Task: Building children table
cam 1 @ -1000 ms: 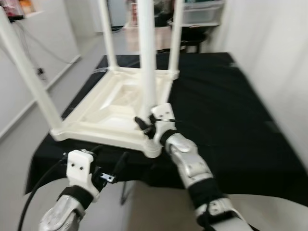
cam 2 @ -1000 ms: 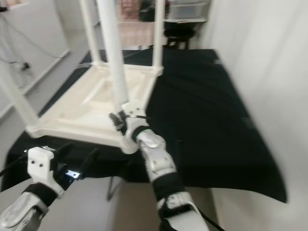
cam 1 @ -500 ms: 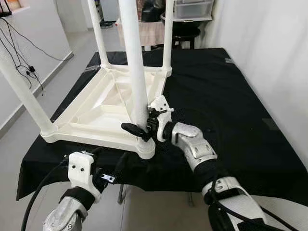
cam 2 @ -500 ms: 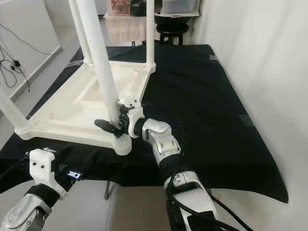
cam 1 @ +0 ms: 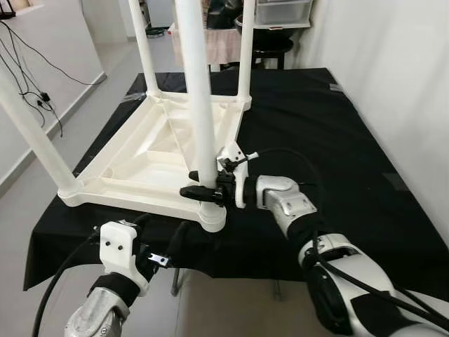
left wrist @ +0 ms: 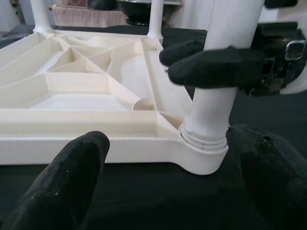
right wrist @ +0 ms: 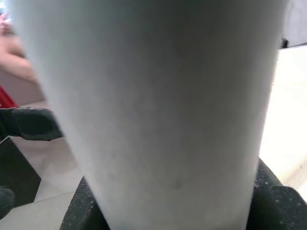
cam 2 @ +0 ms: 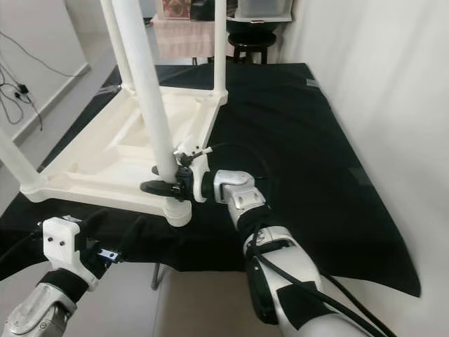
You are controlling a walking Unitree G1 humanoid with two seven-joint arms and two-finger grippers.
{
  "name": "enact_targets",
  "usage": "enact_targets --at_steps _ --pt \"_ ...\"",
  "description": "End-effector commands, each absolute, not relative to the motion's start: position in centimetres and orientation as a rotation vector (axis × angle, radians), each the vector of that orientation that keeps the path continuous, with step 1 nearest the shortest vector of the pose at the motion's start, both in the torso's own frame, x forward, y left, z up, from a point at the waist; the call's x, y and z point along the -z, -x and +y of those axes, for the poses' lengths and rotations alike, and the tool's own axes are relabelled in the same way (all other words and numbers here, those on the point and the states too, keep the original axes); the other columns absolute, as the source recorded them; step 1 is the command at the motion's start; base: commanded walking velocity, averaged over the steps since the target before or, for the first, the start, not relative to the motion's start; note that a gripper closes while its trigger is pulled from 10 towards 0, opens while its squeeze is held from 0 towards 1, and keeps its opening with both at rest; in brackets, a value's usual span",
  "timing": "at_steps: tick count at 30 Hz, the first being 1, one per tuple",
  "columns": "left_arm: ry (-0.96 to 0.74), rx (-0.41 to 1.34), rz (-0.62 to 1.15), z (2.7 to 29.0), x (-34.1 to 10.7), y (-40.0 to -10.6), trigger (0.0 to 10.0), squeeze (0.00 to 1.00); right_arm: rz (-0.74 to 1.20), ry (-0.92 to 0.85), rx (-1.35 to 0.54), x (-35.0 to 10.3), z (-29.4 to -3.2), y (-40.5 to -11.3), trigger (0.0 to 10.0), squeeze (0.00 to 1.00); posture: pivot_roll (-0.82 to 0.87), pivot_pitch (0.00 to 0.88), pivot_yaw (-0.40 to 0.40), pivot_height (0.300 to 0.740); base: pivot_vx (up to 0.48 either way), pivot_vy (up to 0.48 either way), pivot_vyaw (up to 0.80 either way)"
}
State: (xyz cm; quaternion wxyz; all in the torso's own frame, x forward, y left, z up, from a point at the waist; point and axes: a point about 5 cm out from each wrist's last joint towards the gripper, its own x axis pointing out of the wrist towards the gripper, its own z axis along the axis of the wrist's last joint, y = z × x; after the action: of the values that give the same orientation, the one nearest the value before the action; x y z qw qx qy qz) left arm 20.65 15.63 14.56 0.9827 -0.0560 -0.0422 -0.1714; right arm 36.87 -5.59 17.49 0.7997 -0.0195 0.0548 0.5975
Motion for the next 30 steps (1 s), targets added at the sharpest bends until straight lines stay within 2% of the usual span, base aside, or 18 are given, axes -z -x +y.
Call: enact_targets --at_steps 1,5,6,7,11,12,13,14,17,19,21,22,25,26,30 --pt "0.106 0.342 -0.073 15.6 -14.3 -20.5 10.0 0.00 0.113 -0.002 -1.329 -17.5 -5.7 -36.7 0.0 0.00 0.06 0.054 -0.010 0.740 0.000 0.000 0.00" --pt "0.111 0.346 -0.073 15.5 -14.3 -20.4 10.0 0.00 0.122 0.059 -1.275 -16.7 -7.3 -36.7 0.0 0.00 0.05 0.059 -0.010 0.740 0.000 0.000 0.00" --pt "0.113 0.347 -0.073 15.6 -14.3 -20.3 10.0 0.00 0.143 0.071 -1.192 -16.2 -7.7 -36.7 0.0 0.00 0.05 0.067 -0.017 0.740 0.000 0.000 0.00" --pt "0.113 0.350 -0.071 15.7 -14.3 -20.1 10.0 0.00 0.194 0.045 -0.660 -14.4 -7.8 -37.3 0.0 0.00 0.05 0.075 -0.025 0.740 0.000 0.000 0.00" --pt "0.113 0.350 -0.071 15.7 -14.3 -20.1 10.0 0.00 0.194 0.045 -0.660 -14.4 -7.8 -37.3 0.0 0.00 0.05 0.075 -0.025 0.740 0.000 0.000 0.00" --pt "0.116 0.351 -0.070 15.8 -14.4 -20.1 10.0 0.00 0.231 0.066 -0.597 -12.4 -6.7 -34.6 0.0 0.00 0.03 0.075 -0.022 0.740 0.000 0.000 0.00" --pt "0.116 0.351 -0.070 15.8 -14.4 -20.1 10.0 0.00 0.231 0.066 -0.597 -12.4 -6.7 -34.6 0.0 0.00 0.03 0.075 -0.022 0.740 0.000 0.000 0.00" --pt "0.113 0.351 -0.069 15.9 -14.4 -20.1 10.0 0.00 0.188 0.133 -0.620 -11.8 -4.9 -32.4 0.0 0.00 0.04 0.089 0.003 0.740 0.000 0.000 0.00" --pt "0.112 0.350 -0.067 16.0 -14.3 -20.3 10.0 0.00 0.156 0.113 -0.647 -12.0 -3.9 -32.2 0.0 0.00 0.03 0.063 0.017 0.740 0.000 0.000 0.00" --pt "0.109 0.353 -0.066 16.0 -14.2 -20.6 10.0 0.00 0.148 0.087 -0.665 -11.9 -2.6 -33.1 0.0 0.00 0.05 0.055 -0.002 0.740 0.000 0.000 0.00" --pt "0.109 0.353 -0.066 16.0 -14.2 -20.6 10.0 0.00 0.148 0.087 -0.665 -11.9 -2.6 -33.1 0.0 0.00 0.05 0.055 -0.002 0.740 0.000 0.000 0.00" --pt "0.108 0.352 -0.067 16.0 -14.2 -20.7 10.0 0.00 0.165 0.077 -0.668 -11.8 -2.3 -33.5 10.0 0.00 0.05 0.055 -0.002 0.740 0.000 0.000 0.00" --pt "0.106 0.344 -0.071 16.0 -14.3 -20.7 10.0 0.00 0.172 0.083 -0.666 -11.8 -2.3 -33.7 10.0 0.00 0.05 0.054 -0.004 0.740 0.000 0.000 0.00" --pt "0.104 0.333 -0.075 16.1 -14.3 -20.7 10.0 0.00 0.160 0.072 -0.688 -12.3 -2.2 -34.1 10.0 1.00 0.05 0.051 -0.003 0.740 0.000 0.000 0.00" --pt "0.104 0.328 -0.077 16.1 -14.3 -20.8 10.0 0.00 0.136 0.037 -0.739 -13.4 -2.1 -34.3 10.0 1.00 0.05 0.049 -0.001 0.740 0.000 0.000 0.00"
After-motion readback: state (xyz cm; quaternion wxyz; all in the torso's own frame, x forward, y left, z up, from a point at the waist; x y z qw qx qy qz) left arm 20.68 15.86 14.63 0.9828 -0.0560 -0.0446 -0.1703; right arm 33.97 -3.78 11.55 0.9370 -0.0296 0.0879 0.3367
